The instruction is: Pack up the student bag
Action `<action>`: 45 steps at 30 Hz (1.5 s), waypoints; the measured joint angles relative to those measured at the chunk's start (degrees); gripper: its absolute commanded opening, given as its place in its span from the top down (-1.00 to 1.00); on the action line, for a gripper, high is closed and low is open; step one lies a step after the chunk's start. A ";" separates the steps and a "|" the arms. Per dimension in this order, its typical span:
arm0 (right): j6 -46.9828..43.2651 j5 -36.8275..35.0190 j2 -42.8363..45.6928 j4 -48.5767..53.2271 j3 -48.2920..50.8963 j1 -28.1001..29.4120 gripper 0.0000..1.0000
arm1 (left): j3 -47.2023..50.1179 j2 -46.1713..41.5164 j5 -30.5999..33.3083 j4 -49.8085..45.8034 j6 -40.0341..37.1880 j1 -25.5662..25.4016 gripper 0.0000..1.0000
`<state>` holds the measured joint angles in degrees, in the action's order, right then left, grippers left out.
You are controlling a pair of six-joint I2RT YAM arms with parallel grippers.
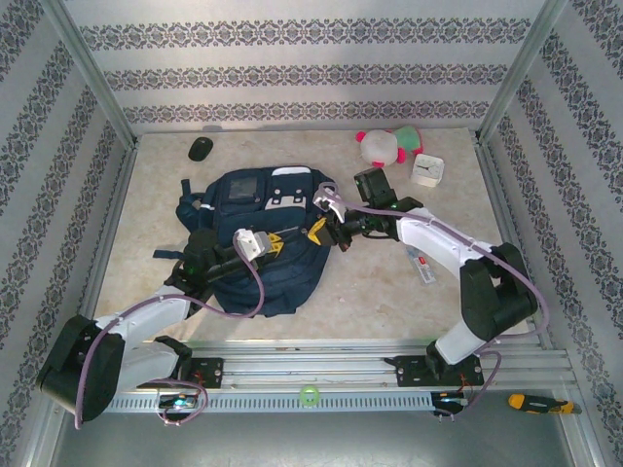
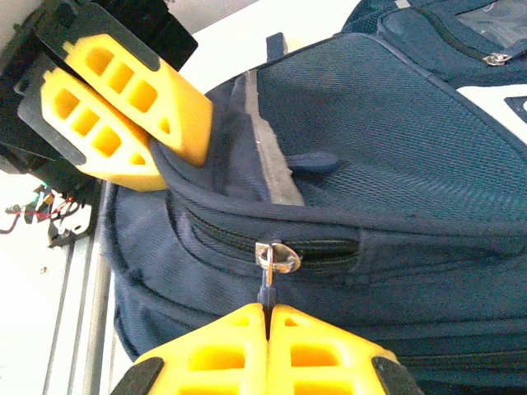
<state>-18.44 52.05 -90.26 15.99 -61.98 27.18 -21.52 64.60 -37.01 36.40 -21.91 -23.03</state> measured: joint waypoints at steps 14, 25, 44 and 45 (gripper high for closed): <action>7.82 -1.46 0.48 -9.33 4.33 2.99 0.69 | -0.04 0.20 0.48 -0.83 -0.39 -0.22 1.00; 12.17 -1.03 0.17 -14.99 6.45 3.08 1.00 | -0.04 0.17 1.05 -0.81 -0.17 -0.55 1.00; 26.08 -12.70 8.94 -21.68 15.98 8.22 1.00 | -6.14 5.11 11.65 -4.35 3.39 -7.76 0.08; 26.40 -12.94 9.33 -21.99 16.37 8.17 1.00 | -6.32 4.83 12.59 -4.66 3.78 -7.76 -0.02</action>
<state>7.97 39.11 -80.93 -6.00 -45.60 35.35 -27.83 69.43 -24.43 31.75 -18.13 -30.79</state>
